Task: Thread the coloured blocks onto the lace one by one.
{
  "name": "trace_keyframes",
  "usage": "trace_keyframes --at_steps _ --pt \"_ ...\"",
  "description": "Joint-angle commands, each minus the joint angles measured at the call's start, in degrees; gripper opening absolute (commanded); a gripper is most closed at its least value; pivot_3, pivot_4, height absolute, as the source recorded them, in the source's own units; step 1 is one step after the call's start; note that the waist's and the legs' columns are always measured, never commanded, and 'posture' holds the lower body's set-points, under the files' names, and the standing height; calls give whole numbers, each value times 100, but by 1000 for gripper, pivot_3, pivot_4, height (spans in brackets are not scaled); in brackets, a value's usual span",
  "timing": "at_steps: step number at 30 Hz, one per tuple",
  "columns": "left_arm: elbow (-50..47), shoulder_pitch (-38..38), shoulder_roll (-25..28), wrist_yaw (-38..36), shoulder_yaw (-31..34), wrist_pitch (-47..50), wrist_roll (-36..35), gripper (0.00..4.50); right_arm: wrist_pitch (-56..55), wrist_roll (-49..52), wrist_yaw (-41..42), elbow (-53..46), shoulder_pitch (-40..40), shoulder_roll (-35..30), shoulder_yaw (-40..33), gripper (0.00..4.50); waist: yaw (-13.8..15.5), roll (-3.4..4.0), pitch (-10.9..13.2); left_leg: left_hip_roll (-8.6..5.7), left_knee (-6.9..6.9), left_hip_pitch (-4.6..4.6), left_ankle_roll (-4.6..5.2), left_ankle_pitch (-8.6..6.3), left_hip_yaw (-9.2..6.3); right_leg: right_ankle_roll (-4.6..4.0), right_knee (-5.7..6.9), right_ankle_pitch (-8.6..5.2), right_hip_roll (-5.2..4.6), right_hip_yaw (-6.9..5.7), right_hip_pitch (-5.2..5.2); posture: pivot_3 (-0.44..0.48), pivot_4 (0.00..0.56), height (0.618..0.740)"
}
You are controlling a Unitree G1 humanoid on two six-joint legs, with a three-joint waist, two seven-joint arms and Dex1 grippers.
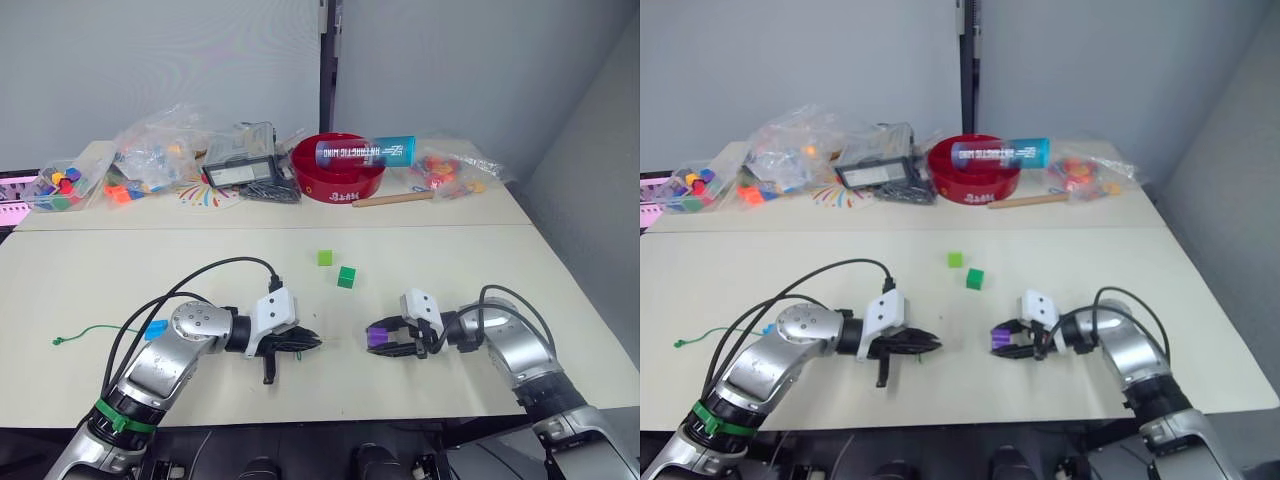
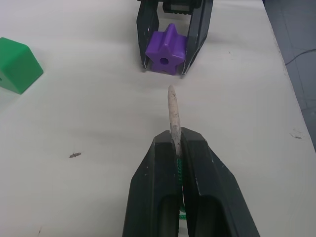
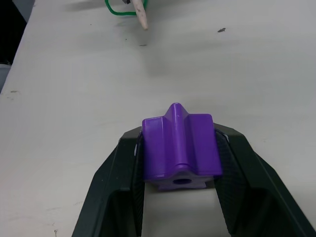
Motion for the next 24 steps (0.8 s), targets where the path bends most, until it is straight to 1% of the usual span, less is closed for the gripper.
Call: trace_keyframes --at_steps 1,5,9,14,24 --pt "7 -117 32 -73 -80 -165 98 0 583 113 -423 -725 106 219 -37 1387 -14 0 0 0 0 1 0 0 0 0 0 0 0 0 0 0 150 731" --pt "90 -173 -11 -92 -191 -243 202 0 1116 92 -871 -1234 262 493 -2 1387 2 1 1 0 0 0 0 0 -1 0 8 0 2 0 -4 0 150 731" --pt "152 -183 -39 -84 -286 -326 310 0 1210 -27 -1153 -1271 513 593 61 1387 46 1 1 -3 7 -2 0 0 -4 1 5 -1 0 -1 0 0 150 731" --pt "232 -164 -34 -59 -311 -388 405 0 1113 -63 -1203 -1172 720 529 72 1387 28 1 0 -2 8 0 0 0 -2 1 6 -1 0 0 1 0 150 731" --pt "307 -198 -238 83 -364 -418 579 0 1160 -25 -1204 -1217 705 505 83 1387 35 1 0 -3 11 0 0 0 -3 1 5 -1 0 -1 4 0 150 731"
